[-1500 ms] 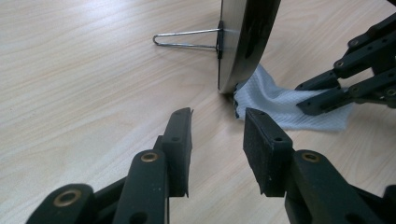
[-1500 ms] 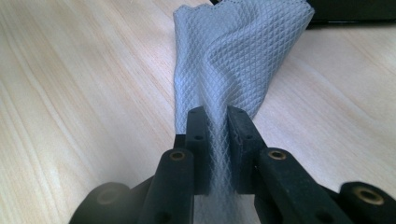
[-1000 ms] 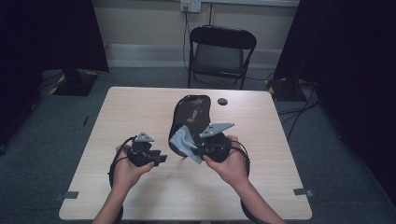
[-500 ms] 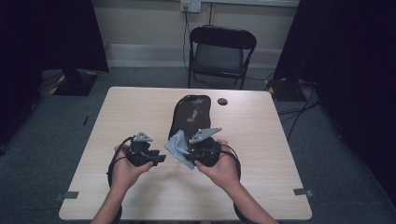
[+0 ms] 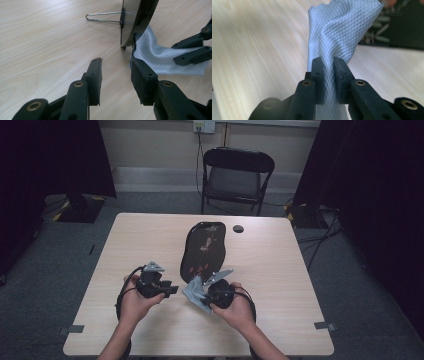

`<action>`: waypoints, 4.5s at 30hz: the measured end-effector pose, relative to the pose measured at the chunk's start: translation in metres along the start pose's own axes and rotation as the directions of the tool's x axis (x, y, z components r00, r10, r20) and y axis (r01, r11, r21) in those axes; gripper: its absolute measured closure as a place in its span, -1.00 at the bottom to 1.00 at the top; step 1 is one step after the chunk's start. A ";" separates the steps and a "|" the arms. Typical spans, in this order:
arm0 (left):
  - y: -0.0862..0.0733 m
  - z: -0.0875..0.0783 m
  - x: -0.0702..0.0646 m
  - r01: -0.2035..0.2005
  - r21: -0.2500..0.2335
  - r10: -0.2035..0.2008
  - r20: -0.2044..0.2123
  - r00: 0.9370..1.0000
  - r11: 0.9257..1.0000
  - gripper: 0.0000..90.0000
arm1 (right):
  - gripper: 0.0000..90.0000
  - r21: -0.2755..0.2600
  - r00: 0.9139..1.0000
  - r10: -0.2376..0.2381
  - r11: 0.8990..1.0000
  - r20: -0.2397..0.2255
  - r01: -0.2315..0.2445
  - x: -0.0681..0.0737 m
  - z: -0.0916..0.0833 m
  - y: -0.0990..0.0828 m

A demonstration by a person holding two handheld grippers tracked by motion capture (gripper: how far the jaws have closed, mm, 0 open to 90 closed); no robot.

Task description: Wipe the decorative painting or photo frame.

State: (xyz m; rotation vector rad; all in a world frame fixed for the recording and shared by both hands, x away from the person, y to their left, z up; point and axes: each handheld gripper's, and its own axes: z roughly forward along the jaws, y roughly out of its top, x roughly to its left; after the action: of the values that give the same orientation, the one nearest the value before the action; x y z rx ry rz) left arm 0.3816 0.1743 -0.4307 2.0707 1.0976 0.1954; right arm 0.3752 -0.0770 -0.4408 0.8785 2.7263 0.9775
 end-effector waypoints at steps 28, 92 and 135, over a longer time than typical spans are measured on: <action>0.003 0.001 -0.003 -0.006 -0.006 0.006 0.001 1.000 1.000 0.34 | 0.78 0.051 0.999 0.018 0.999 -0.040 -0.016 0.000 0.006 -0.020; -0.007 -0.012 0.006 0.023 -0.015 -0.023 -0.012 1.000 1.000 0.30 | 0.79 -0.023 0.996 -0.086 0.996 -0.006 0.086 0.003 -0.026 0.054; 0.011 0.002 -0.009 -0.022 -0.092 0.020 -0.016 1.000 0.995 0.16 | 0.79 -0.182 0.982 -0.059 0.979 0.177 0.092 -0.026 -0.137 0.138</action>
State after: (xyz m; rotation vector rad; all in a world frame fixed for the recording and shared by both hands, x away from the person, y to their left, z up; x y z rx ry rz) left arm 0.3841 0.1623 -0.4227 2.0021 1.0566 0.2682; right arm 0.4240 -0.0806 -0.2512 0.7802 2.4569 1.0723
